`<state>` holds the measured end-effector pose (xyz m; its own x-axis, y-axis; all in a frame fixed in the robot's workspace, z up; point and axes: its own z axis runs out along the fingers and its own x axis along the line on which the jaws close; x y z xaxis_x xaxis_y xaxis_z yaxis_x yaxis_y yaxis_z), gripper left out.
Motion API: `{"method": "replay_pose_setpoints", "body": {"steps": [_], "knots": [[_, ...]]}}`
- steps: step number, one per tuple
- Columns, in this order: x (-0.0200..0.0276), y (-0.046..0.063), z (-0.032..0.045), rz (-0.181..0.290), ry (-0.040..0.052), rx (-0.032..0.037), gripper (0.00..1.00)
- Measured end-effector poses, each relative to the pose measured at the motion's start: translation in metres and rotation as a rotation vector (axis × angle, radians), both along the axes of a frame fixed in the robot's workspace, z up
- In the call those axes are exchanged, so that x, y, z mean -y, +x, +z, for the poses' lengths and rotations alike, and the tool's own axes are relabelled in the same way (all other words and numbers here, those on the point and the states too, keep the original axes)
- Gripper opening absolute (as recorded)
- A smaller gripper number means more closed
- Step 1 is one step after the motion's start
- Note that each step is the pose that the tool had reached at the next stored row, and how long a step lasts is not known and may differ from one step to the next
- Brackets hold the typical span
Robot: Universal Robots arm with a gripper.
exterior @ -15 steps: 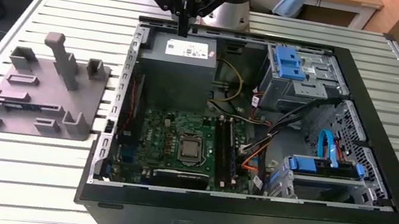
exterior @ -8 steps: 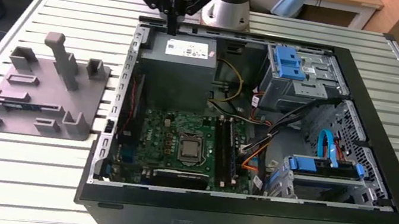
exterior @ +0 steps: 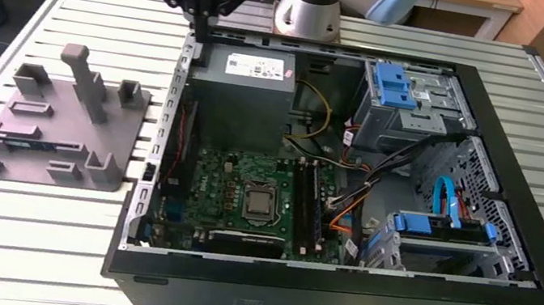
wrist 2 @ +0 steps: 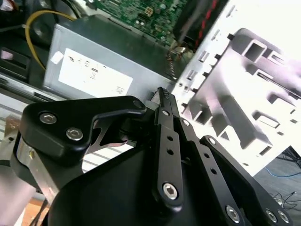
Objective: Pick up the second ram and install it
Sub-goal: 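Reach for the second ram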
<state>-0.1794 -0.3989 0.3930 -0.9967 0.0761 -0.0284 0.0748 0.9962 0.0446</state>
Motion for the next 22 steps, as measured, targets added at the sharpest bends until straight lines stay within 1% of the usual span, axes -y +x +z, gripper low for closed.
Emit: {"method": "replay_pose_setpoints", "body": {"steps": [3, 9, 22], "knots": [[0.0, -0.012, -0.0003, 0.0, 0.0001, 0.0003, 0.1], [0.0, -0.031, -0.0006, 0.0, 0.0, 0.0002, 0.1], [0.0, -0.064, -0.0017, 0.0, 0.0, 0.0003, 0.1]]}}
